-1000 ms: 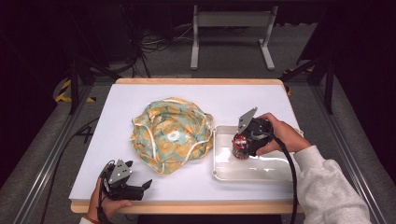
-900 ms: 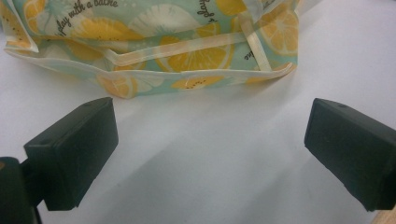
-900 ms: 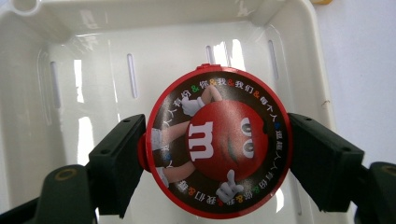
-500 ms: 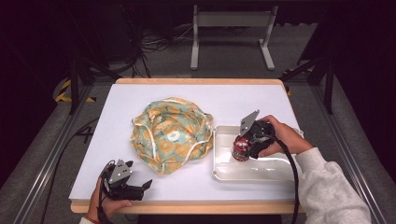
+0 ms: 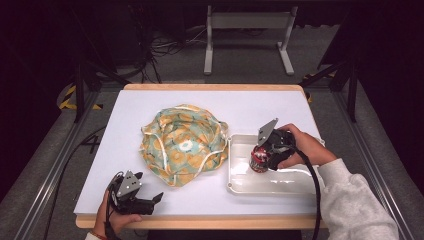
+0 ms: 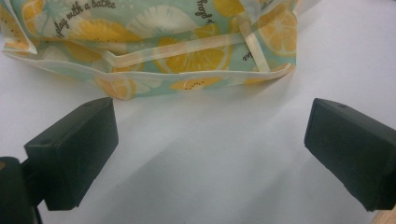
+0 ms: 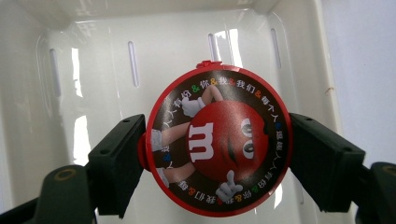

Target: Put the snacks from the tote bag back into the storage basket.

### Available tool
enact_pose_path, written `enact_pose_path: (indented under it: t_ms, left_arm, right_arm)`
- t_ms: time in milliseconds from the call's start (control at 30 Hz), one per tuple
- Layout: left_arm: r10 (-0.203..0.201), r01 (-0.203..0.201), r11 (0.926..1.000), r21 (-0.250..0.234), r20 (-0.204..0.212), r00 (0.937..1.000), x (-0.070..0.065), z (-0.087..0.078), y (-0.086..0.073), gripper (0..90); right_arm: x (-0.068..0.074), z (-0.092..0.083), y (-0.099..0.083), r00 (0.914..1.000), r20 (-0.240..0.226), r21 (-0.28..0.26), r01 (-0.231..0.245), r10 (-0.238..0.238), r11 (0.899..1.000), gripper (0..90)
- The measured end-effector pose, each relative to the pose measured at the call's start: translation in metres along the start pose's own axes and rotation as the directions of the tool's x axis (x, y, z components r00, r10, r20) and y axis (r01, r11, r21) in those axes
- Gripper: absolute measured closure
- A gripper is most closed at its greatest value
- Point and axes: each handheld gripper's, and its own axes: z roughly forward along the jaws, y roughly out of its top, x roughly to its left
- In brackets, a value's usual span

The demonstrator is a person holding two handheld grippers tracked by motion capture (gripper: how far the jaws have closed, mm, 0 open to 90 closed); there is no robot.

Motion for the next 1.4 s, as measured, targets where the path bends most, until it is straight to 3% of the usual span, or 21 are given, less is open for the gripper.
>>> enact_pose_path:
  t_ms: [467, 600, 1167, 1400]
  left_arm:
    - [-0.001, 0.001, 1.0000, 0.003, 0.006, 1.0000, 0.000, 0.001, 0.000, 3.6]
    - [-0.004, 0.004, 1.0000, 0.001, 0.010, 0.9999, 0.000, 0.001, 0.000, 3.6]
    - [-0.002, 0.002, 1.0000, -0.004, 0.015, 0.9999, 0.000, 0.001, 0.001, 3.5]
    - [0.004, -0.003, 0.9999, -0.014, 0.021, 0.9998, -0.001, 0.001, 0.001, 3.2]
  right_arm:
    - [0.001, -0.002, -0.002, 1.0000, 0.007, -0.004, 0.003, -0.003, 1.000, 23.4]
    - [0.001, -0.006, -0.002, 0.9999, 0.004, -0.045, -0.011, 0.011, 0.999, 22.4]
    - [0.003, -0.020, -0.003, 0.9992, 0.035, -0.089, -0.016, 0.019, 0.996, 20.6]
    - [0.003, -0.027, -0.006, 0.9970, 0.062, -0.116, -0.038, 0.046, 0.993, 20.1]
